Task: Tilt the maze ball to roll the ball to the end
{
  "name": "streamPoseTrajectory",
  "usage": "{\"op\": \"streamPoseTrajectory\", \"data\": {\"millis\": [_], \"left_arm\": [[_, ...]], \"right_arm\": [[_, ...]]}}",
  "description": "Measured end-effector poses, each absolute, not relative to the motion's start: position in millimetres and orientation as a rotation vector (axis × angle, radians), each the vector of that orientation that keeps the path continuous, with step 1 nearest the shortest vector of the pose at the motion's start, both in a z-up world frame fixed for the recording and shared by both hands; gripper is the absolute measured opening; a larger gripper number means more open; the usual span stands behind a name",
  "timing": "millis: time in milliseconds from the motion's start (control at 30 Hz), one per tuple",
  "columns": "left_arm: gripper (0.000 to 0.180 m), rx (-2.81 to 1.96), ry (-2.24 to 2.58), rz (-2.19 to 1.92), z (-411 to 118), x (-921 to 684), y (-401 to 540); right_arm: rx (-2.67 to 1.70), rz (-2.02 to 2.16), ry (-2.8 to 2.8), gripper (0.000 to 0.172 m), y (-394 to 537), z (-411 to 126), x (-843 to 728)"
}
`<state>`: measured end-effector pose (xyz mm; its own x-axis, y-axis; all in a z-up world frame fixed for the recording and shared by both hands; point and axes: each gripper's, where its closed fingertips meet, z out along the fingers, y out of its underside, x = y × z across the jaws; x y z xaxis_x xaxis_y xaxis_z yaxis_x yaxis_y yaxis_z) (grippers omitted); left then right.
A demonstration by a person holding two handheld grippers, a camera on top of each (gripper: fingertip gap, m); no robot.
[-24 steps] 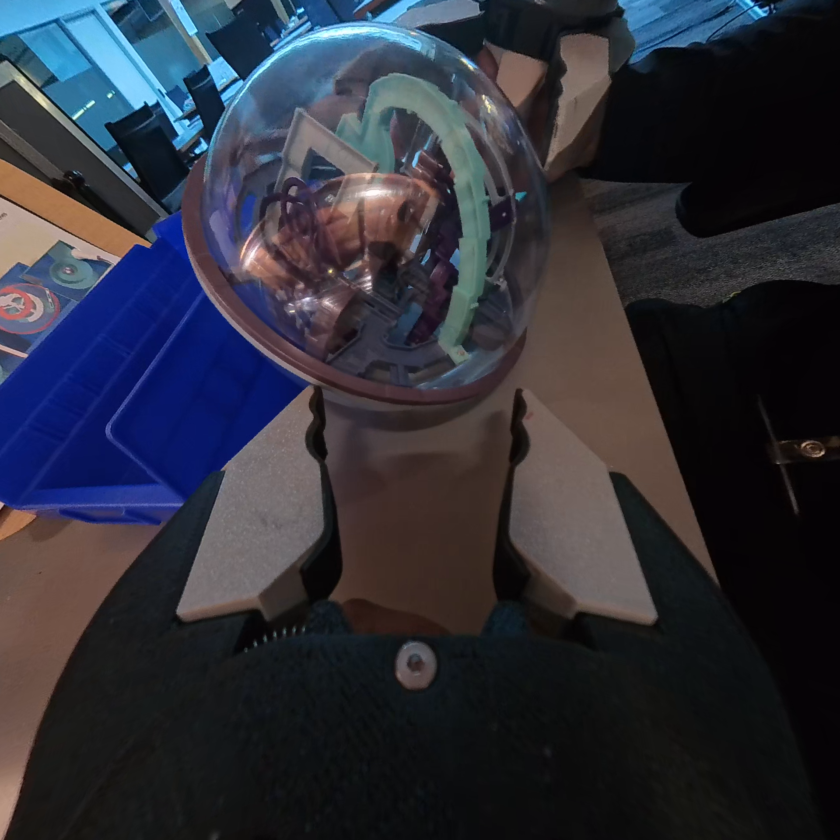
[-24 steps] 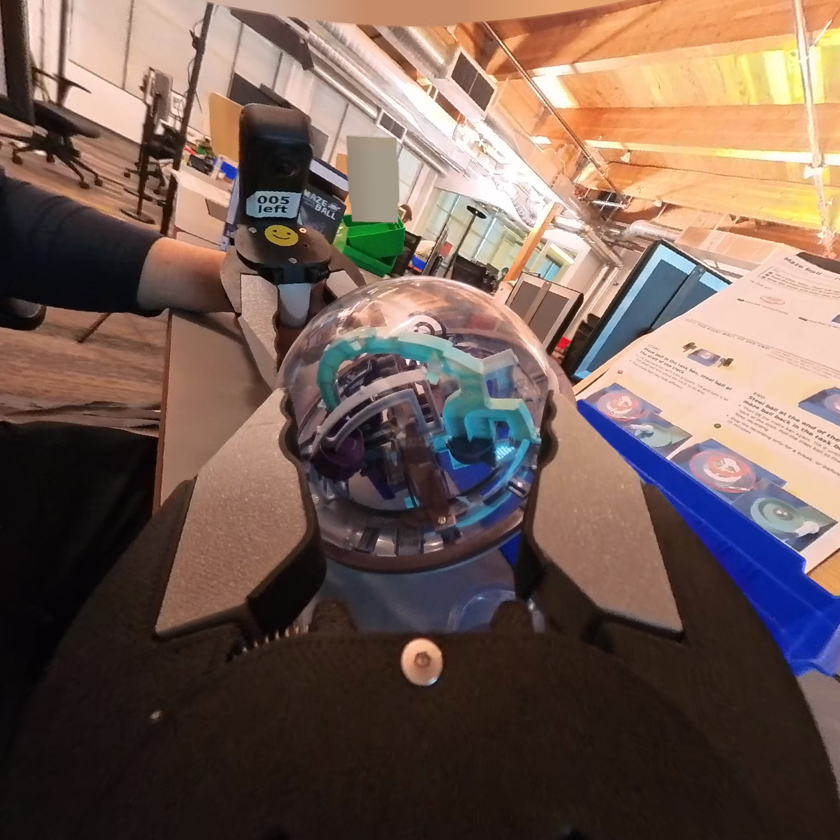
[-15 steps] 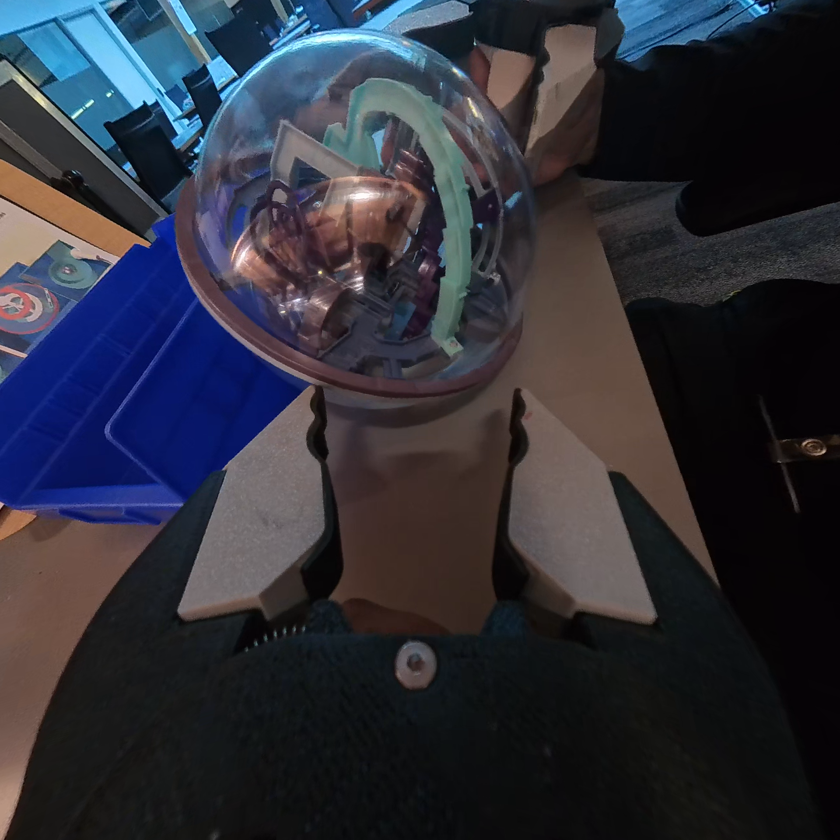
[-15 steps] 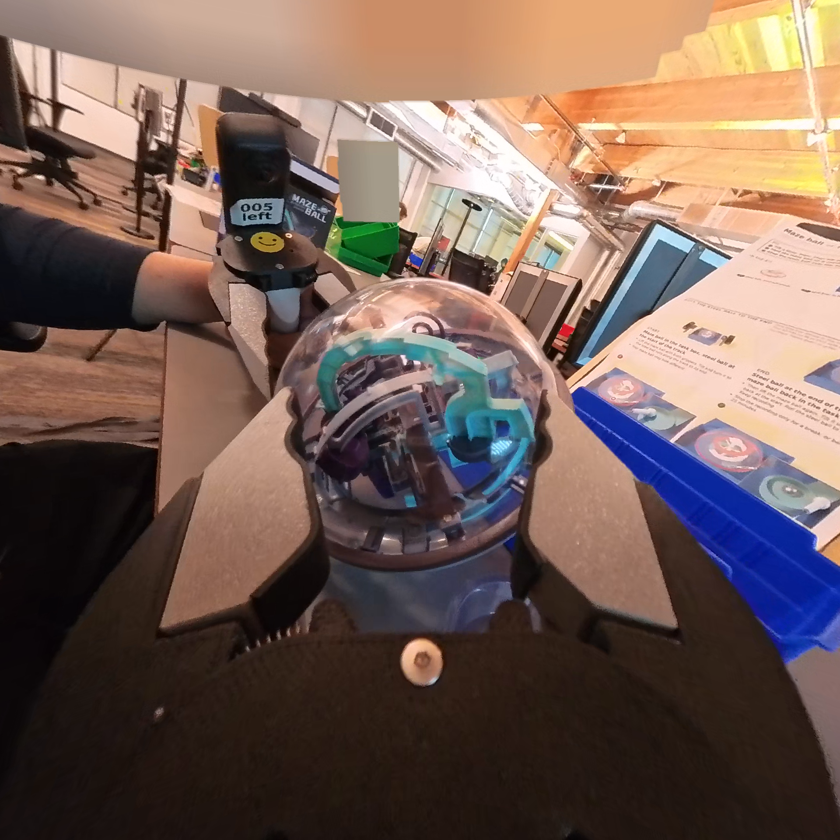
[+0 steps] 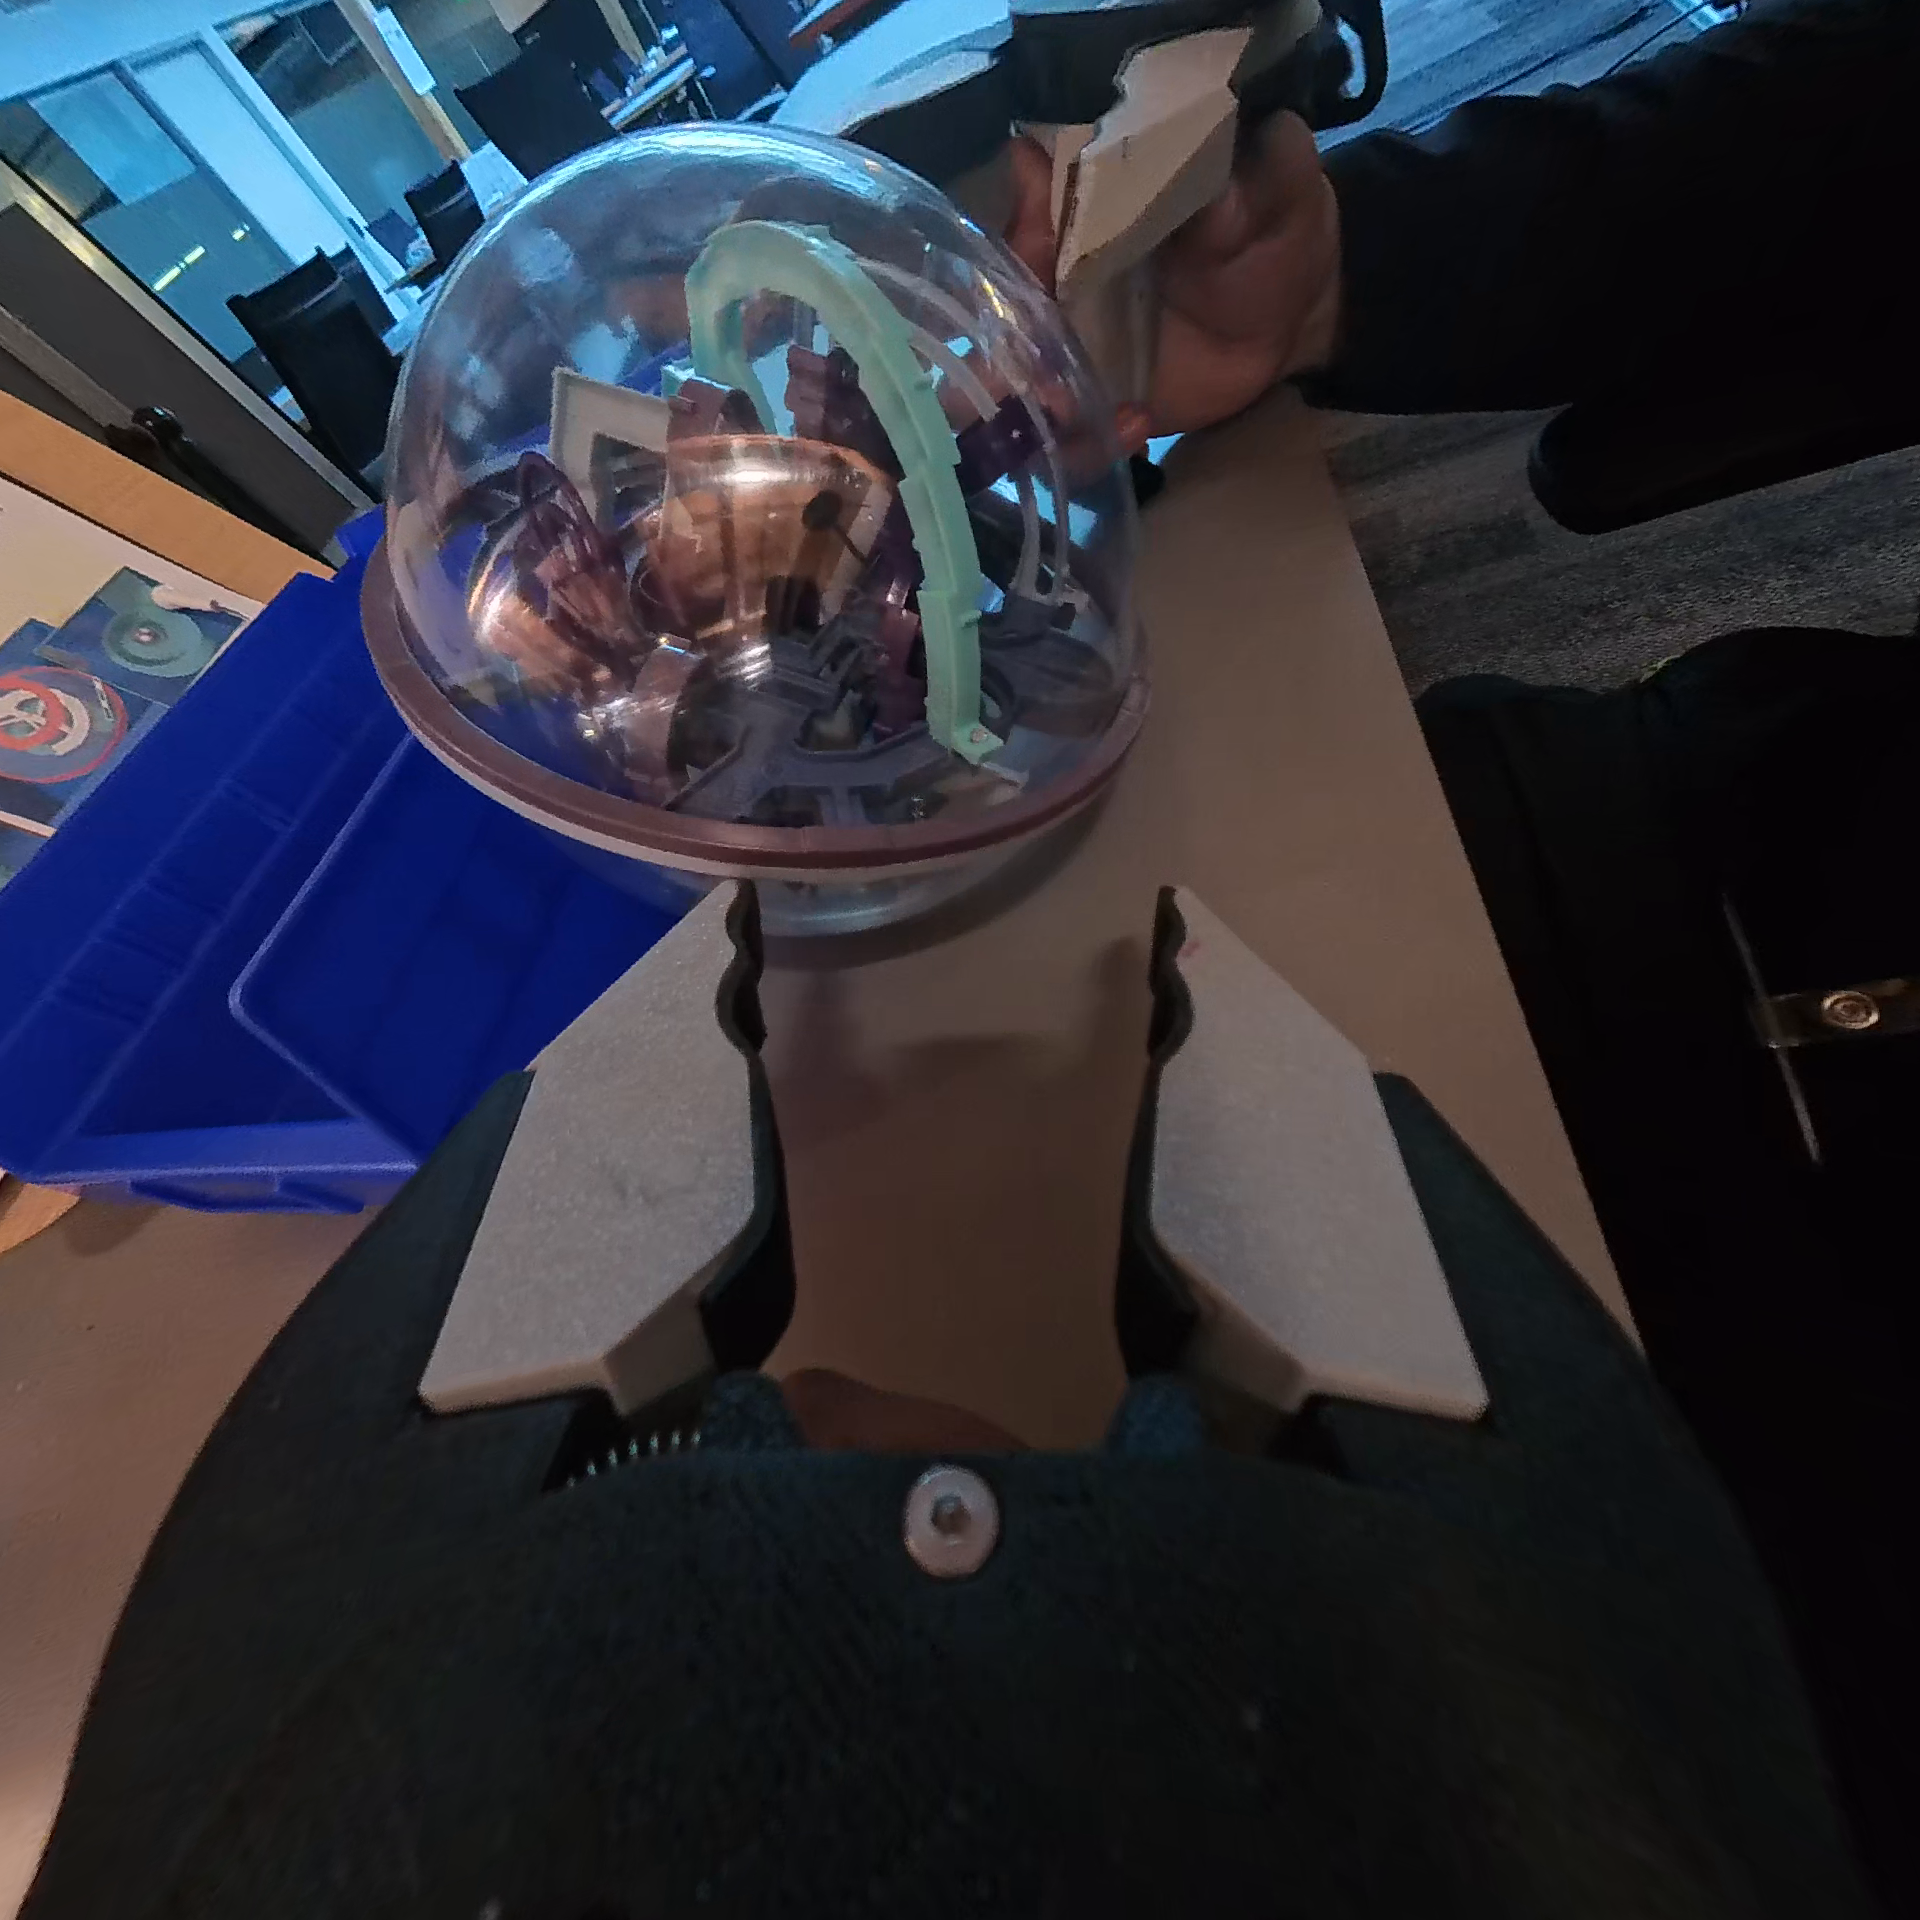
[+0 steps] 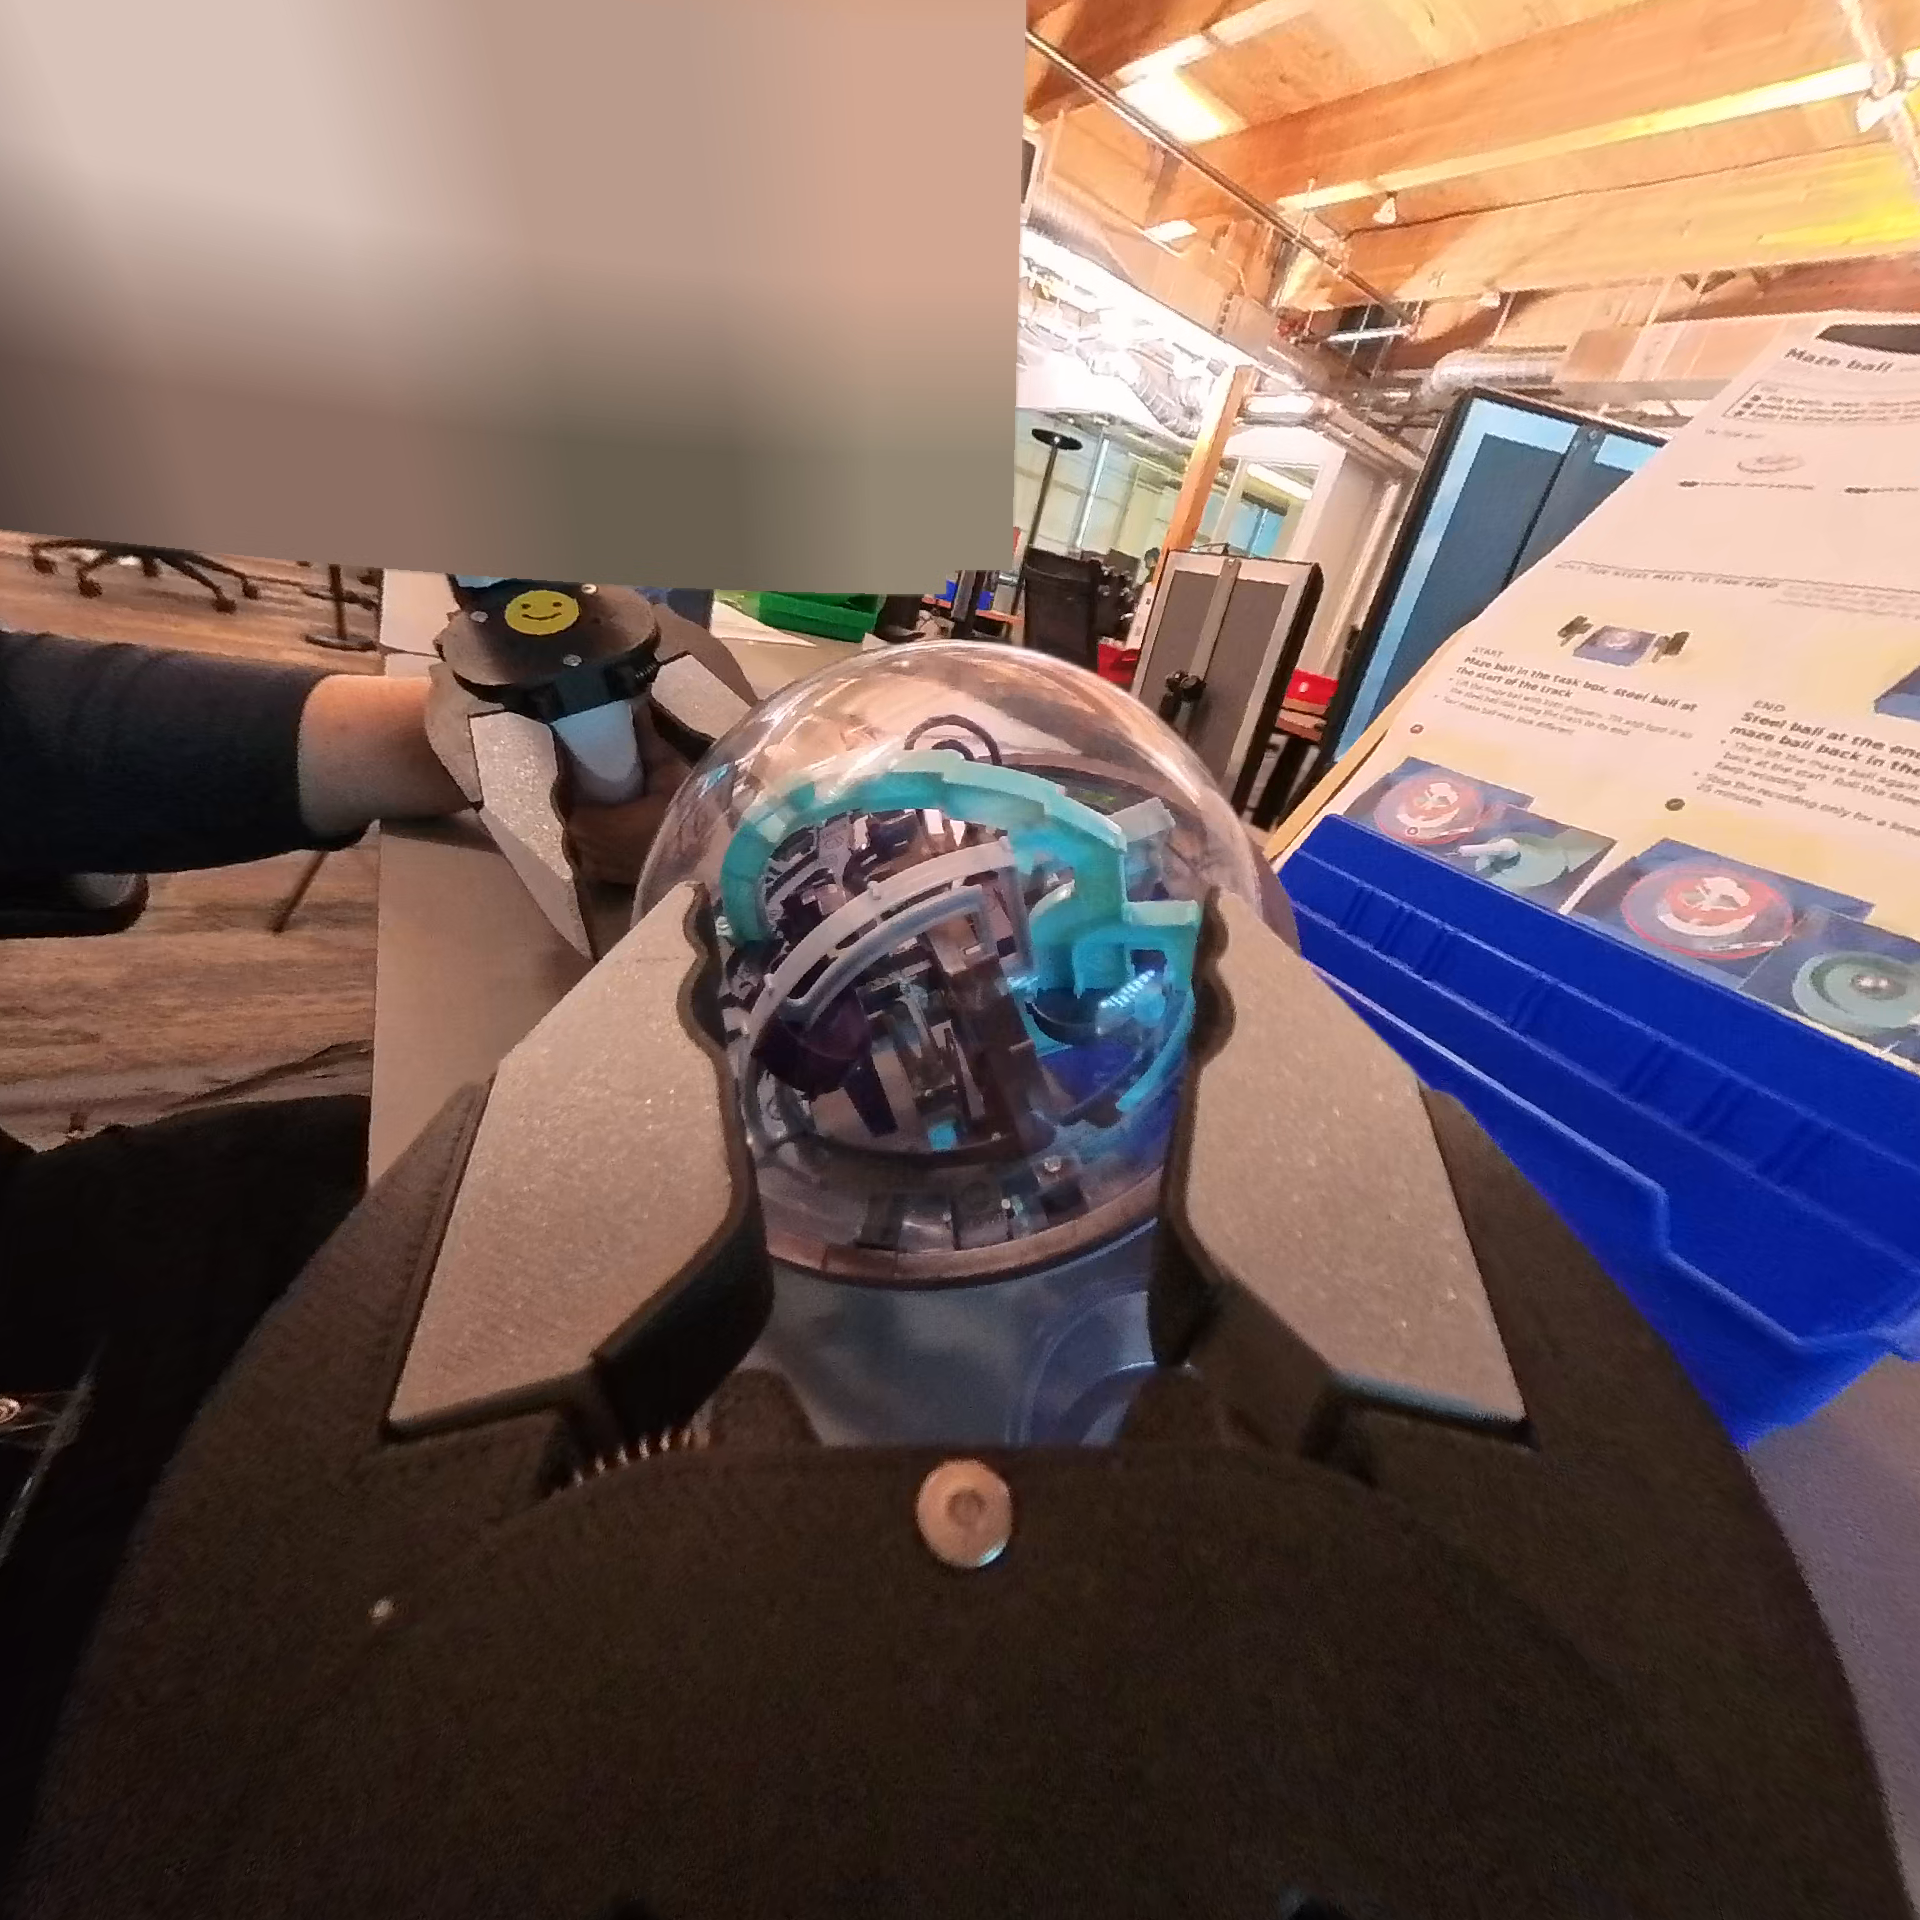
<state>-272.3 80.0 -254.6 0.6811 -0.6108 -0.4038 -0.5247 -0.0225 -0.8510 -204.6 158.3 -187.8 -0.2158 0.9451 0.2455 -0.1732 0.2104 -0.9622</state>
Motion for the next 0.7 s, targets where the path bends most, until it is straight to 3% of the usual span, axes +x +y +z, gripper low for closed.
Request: {"op": "streamPoseTrajectory", "data": {"millis": [700], "left_arm": [[0.074, -1.673, 0.916, -0.097, -253.3, -273.9, 80.6]], "right_arm": [[-0.749, 1.255, -1.370, 0.083, 150.3, -185.9, -198.8]]}}
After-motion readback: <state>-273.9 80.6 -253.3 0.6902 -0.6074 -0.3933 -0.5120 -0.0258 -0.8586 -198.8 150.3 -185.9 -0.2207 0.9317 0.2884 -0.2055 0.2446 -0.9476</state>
